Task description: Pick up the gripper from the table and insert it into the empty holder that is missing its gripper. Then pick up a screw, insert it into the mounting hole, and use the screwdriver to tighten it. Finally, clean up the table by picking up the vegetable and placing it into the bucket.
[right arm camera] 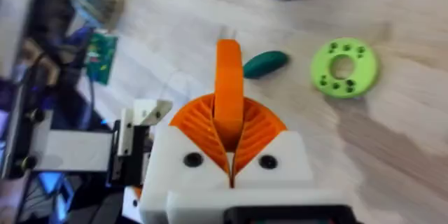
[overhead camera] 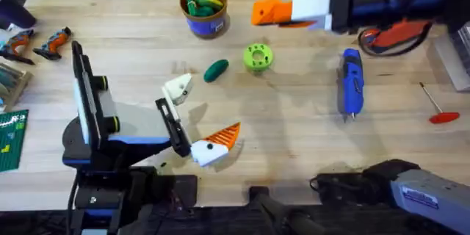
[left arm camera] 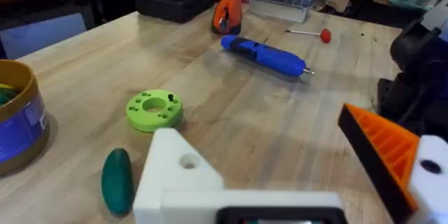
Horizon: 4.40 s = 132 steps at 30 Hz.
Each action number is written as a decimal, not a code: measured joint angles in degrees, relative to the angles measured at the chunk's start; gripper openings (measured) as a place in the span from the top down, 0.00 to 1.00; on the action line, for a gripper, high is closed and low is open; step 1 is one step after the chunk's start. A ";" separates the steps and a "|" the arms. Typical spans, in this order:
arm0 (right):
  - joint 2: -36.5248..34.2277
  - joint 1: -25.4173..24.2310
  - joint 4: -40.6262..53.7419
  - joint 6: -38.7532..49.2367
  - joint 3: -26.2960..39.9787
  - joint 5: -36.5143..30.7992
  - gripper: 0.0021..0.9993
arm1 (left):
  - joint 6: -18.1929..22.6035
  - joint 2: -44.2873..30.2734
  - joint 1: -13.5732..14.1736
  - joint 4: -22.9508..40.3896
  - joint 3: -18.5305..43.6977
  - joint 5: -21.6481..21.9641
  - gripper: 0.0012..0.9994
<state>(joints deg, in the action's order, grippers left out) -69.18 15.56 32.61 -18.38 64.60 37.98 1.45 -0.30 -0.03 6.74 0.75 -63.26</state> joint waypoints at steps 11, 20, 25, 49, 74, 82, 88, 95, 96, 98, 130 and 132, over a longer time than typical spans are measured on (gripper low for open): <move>-1.53 -5.78 -19.87 -6.06 -15.20 24.64 0.99 | 0.00 0.00 0.00 0.00 0.00 0.00 0.01; -10.70 -5.71 -27.47 -9.09 -16.46 37.55 0.99 | 0.00 0.00 0.00 0.00 0.00 0.00 0.01; -16.40 -4.62 -31.19 -10.23 -16.48 42.10 0.99 | 0.00 0.00 0.00 0.00 0.00 0.00 0.01; -25.15 -2.80 -37.90 -13.16 -16.57 48.96 0.99 | -0.02 0.00 0.00 0.00 0.00 0.00 0.01; -33.45 3.42 -71.48 -36.95 -22.45 49.29 0.99 | 0.00 0.00 0.00 0.00 0.00 0.00 0.01; -35.04 5.18 -79.62 -40.37 -22.45 49.29 0.99 | -0.02 0.00 0.00 0.00 0.00 0.00 0.01; -38.33 6.08 -86.48 -45.98 -22.38 49.29 0.99 | -0.01 0.00 0.00 0.00 0.00 0.00 0.01; -38.37 8.57 -87.29 -48.44 -22.34 49.29 0.99 | -0.02 0.00 0.00 0.00 0.00 0.00 0.01; -38.37 8.98 -87.30 -48.95 -22.34 49.29 0.99 | -0.02 0.00 0.00 0.00 0.00 0.00 0.01; -38.37 9.96 -87.82 -51.42 -22.34 49.29 0.99 | -0.02 0.00 0.00 0.00 0.00 0.00 0.01; -35.99 12.76 -90.50 -55.81 -21.51 49.29 0.99 | -0.01 0.00 0.00 0.00 0.00 0.00 0.01; -35.99 12.95 -90.50 -55.81 -21.51 49.29 0.99 | -0.02 0.00 0.00 0.00 0.00 0.00 0.01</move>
<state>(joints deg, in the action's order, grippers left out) -105.16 28.51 -57.89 -74.19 43.09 87.26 1.43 -0.30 -0.03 6.75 0.75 -63.26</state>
